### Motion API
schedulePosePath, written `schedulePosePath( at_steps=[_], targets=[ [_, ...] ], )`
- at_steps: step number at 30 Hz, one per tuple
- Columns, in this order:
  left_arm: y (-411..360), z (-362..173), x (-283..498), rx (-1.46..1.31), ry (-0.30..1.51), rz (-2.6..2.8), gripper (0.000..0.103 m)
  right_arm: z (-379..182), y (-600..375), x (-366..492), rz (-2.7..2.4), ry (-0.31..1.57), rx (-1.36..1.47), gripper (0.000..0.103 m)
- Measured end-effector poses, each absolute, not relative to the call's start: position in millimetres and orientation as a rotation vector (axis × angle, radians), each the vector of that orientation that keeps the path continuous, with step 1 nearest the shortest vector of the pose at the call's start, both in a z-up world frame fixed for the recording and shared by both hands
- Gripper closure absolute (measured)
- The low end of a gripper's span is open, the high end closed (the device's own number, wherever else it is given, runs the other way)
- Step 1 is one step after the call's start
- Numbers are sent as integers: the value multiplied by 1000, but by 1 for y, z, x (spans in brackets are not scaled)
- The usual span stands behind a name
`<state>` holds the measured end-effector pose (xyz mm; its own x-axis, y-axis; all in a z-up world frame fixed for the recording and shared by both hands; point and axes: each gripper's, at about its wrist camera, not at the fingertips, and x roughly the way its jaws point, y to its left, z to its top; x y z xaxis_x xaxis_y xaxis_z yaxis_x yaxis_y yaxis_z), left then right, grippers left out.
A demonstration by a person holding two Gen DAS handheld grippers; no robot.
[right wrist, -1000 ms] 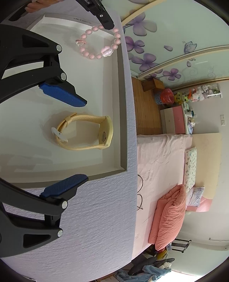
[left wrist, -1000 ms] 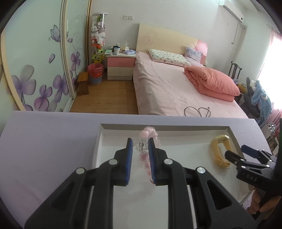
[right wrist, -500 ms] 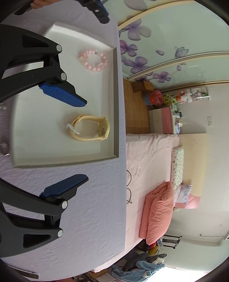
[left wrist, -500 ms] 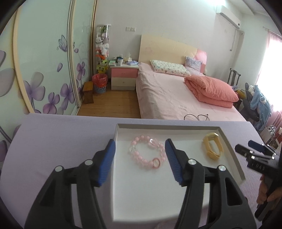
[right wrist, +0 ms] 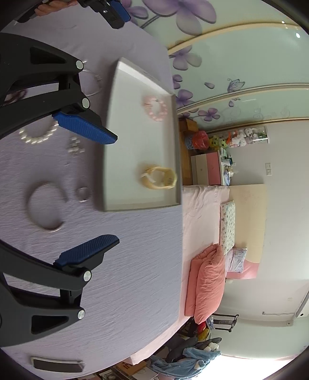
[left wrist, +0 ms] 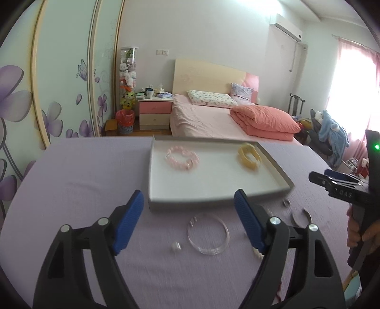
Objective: Organize jewelry
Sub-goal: 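Withdraw both grippers from the tray back over the remaining jewelry, then grasp the silver cuff bangle with the right gripper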
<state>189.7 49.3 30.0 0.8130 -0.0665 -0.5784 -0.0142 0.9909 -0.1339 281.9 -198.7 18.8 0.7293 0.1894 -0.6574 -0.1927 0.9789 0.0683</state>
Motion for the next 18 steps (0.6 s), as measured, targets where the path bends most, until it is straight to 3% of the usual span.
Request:
schedulePosePath(
  at_steps=[18],
  targets=[
    [11, -21, 137, -138, 696, -116, 15, -51, -213, 250, 154, 863, -5, 20]
  ],
)
